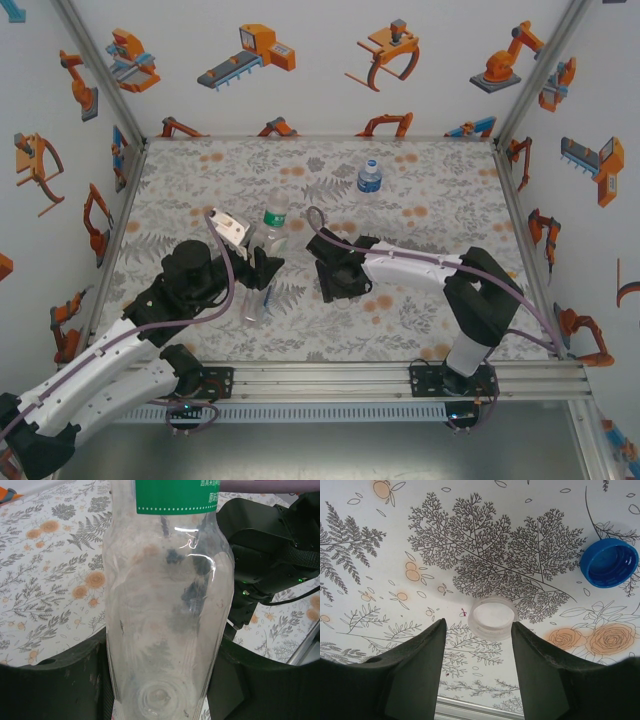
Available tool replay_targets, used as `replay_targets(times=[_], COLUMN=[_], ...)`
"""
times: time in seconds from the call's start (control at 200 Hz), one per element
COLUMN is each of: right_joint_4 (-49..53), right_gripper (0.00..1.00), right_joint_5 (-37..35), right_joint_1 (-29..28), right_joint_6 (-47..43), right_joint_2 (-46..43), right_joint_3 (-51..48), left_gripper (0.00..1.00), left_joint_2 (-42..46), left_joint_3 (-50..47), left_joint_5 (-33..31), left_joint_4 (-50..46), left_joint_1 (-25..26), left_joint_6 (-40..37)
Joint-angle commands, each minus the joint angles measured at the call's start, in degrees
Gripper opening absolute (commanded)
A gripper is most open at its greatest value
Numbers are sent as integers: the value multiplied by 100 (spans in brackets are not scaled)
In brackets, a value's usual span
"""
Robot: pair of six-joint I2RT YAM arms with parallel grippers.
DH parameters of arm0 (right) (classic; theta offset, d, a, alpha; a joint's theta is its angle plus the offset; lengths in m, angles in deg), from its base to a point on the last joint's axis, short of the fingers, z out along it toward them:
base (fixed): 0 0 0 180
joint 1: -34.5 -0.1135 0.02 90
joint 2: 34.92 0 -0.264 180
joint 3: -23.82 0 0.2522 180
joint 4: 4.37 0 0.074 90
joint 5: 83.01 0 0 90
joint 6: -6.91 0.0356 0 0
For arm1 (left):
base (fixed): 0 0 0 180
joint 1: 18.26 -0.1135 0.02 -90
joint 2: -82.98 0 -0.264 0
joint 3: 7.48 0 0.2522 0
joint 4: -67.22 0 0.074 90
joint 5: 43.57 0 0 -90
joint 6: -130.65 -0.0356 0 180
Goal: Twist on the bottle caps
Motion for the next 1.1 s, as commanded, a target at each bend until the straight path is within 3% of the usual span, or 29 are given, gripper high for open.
replay_targets(times=[0.0, 0.851, 0.971, 1.096], right_joint_4=[196, 159, 74, 28], right_gripper=[52, 52, 46, 30], right_joint_5=[7, -36, -19, 45], right_joint_1=[-42, -45, -48, -42], right_joint_6=[81, 90, 132, 143], right_joint_2=[107, 291, 276, 212], right_joint_3=[34, -128, -199, -234], left_gripper=[0, 0, 0, 0], left_joint_2=[74, -98, -142, -185], left_joint_3=[-51, -17, 4, 30], left_joint_5=[-66, -25, -7, -1], left_joint_4=[62, 175, 209, 213], left_joint_1=[-46, -47, -47, -44], left_joint_6=[50, 82, 76, 77])
